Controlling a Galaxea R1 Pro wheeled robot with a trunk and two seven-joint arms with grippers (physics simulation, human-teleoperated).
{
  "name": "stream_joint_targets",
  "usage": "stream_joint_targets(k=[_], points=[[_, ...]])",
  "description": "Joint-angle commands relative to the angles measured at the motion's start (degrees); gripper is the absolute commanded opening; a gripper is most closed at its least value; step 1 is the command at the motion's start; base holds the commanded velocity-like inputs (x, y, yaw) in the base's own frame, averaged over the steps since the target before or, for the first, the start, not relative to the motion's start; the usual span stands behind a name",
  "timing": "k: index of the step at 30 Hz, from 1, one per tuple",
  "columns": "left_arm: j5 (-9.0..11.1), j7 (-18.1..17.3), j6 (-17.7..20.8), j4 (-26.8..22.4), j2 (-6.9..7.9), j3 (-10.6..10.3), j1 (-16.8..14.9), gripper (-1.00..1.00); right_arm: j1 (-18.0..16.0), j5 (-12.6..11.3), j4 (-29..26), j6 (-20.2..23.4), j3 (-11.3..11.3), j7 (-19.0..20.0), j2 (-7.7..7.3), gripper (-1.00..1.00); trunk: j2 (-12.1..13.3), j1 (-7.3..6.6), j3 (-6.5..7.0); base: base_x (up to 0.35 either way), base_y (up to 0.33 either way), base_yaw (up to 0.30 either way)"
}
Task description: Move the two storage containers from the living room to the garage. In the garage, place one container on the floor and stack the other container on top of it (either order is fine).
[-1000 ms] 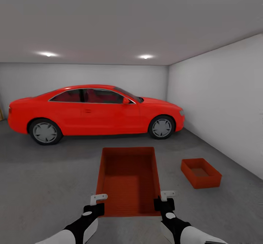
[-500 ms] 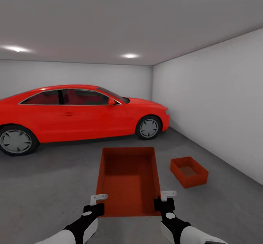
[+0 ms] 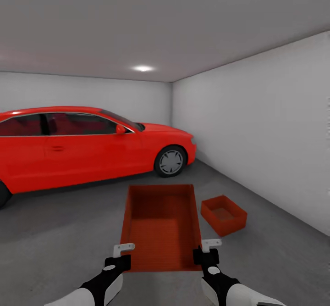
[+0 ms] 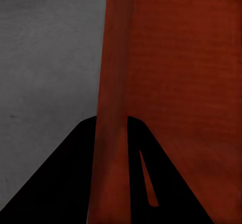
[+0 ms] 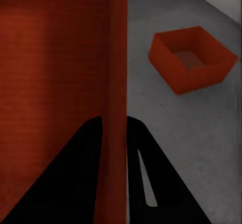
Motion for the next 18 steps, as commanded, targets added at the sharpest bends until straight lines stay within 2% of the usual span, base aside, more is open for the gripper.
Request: stream_joint_targets(k=[1, 18], points=[[0.5, 0.5, 0.0, -0.1, 0.38, 0.2, 0.0, -1.00, -0.1, 1.7, 0.0, 0.1, -2.7, 0.4, 0.04, -1.00, -0.1, 0.05, -0.10, 0.314, 0.188, -0.282], [0.5, 0.5, 0.1, 0.0, 0.38, 0.3, 0.0, -1.00, -0.1, 1.7, 0.0, 0.1, -2.7, 0.4, 0.02, -1.00, -0.1, 0.05, -0.10, 0.307, 0.208, -0.282]])
